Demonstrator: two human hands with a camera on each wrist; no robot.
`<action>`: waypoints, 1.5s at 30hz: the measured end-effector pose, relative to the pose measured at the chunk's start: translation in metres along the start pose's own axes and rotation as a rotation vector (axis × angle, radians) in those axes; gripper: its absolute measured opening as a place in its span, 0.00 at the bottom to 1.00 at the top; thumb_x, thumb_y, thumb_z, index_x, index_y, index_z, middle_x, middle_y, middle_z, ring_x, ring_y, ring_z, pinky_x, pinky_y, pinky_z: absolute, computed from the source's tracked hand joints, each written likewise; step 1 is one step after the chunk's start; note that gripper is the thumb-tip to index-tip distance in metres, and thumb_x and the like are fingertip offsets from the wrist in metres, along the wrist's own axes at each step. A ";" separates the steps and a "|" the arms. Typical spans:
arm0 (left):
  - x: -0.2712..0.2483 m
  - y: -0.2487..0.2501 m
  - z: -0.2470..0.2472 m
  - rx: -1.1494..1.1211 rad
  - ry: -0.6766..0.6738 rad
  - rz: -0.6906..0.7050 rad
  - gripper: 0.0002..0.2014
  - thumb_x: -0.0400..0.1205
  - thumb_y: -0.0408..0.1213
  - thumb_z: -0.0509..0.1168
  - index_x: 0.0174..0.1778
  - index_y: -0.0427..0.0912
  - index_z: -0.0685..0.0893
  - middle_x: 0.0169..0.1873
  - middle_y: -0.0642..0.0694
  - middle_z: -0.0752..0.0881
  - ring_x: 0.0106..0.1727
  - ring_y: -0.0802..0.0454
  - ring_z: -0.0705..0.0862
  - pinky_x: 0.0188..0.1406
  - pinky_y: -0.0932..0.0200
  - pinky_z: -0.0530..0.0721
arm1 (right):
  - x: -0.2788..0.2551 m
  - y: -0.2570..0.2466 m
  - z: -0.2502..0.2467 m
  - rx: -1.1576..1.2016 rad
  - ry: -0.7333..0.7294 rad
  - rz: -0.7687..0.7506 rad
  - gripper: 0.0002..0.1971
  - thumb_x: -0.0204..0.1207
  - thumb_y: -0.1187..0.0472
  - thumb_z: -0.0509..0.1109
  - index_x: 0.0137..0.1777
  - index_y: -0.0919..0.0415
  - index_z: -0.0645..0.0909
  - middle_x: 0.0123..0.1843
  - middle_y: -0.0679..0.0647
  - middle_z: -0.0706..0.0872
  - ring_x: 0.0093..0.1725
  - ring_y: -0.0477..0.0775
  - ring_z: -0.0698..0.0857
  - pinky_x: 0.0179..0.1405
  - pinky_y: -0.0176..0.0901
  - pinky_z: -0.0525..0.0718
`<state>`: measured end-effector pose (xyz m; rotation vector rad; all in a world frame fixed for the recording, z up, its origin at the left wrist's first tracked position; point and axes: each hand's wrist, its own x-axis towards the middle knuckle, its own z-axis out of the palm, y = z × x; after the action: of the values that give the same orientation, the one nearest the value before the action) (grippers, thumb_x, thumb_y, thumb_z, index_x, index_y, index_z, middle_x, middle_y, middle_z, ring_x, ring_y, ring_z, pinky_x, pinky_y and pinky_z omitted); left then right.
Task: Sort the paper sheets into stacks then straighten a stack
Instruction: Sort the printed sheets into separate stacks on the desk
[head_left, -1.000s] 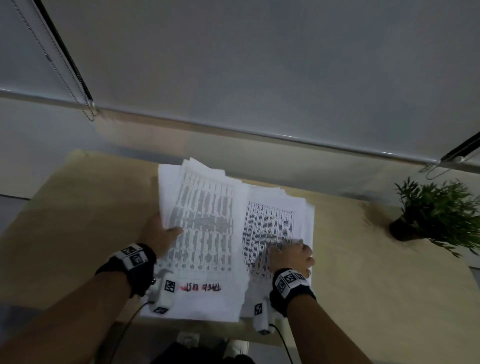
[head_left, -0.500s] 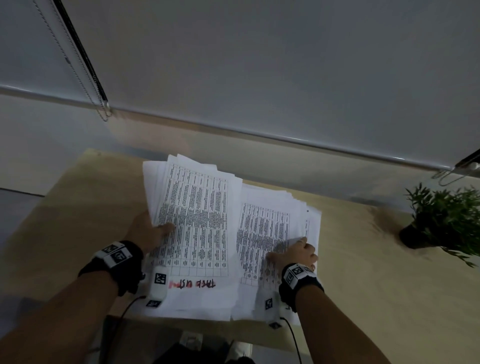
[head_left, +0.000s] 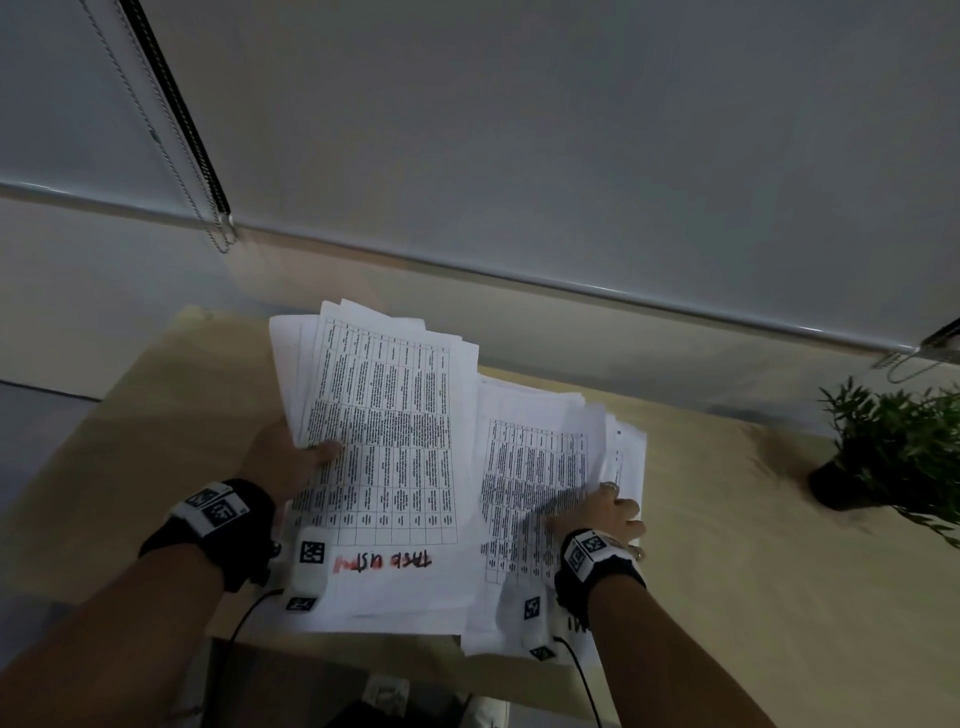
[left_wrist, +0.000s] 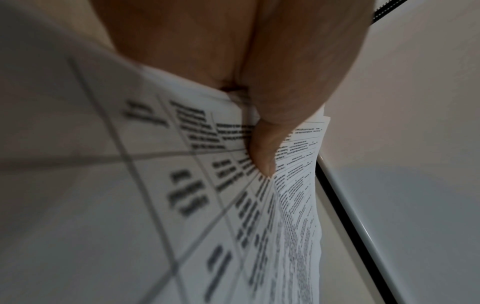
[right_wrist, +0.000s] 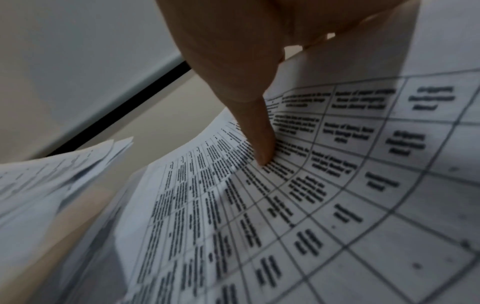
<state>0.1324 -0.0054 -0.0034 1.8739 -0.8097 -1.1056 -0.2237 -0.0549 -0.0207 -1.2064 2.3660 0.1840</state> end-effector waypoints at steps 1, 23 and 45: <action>0.000 -0.001 0.000 -0.002 0.002 0.001 0.14 0.75 0.35 0.78 0.55 0.39 0.88 0.50 0.40 0.92 0.50 0.38 0.91 0.57 0.32 0.87 | -0.002 0.001 0.001 -0.021 0.046 -0.023 0.49 0.60 0.41 0.83 0.77 0.56 0.62 0.72 0.61 0.67 0.73 0.67 0.68 0.69 0.68 0.71; -0.002 -0.019 0.010 -0.029 -0.064 -0.048 0.16 0.74 0.32 0.78 0.57 0.38 0.87 0.53 0.39 0.91 0.54 0.36 0.90 0.60 0.31 0.85 | 0.011 0.027 -0.003 0.459 -0.185 -0.169 0.35 0.75 0.58 0.75 0.79 0.65 0.67 0.72 0.63 0.79 0.67 0.65 0.82 0.62 0.48 0.80; -0.019 -0.012 0.085 0.236 -0.198 0.039 0.21 0.70 0.46 0.81 0.55 0.43 0.85 0.47 0.45 0.91 0.47 0.43 0.90 0.43 0.49 0.89 | 0.000 0.034 -0.142 0.731 0.095 -0.384 0.12 0.72 0.63 0.77 0.50 0.67 0.80 0.35 0.60 0.87 0.27 0.56 0.84 0.19 0.39 0.85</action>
<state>0.0495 -0.0100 -0.0319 1.9510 -1.1265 -1.2283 -0.3000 -0.0805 0.1009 -1.2517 1.9268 -0.8038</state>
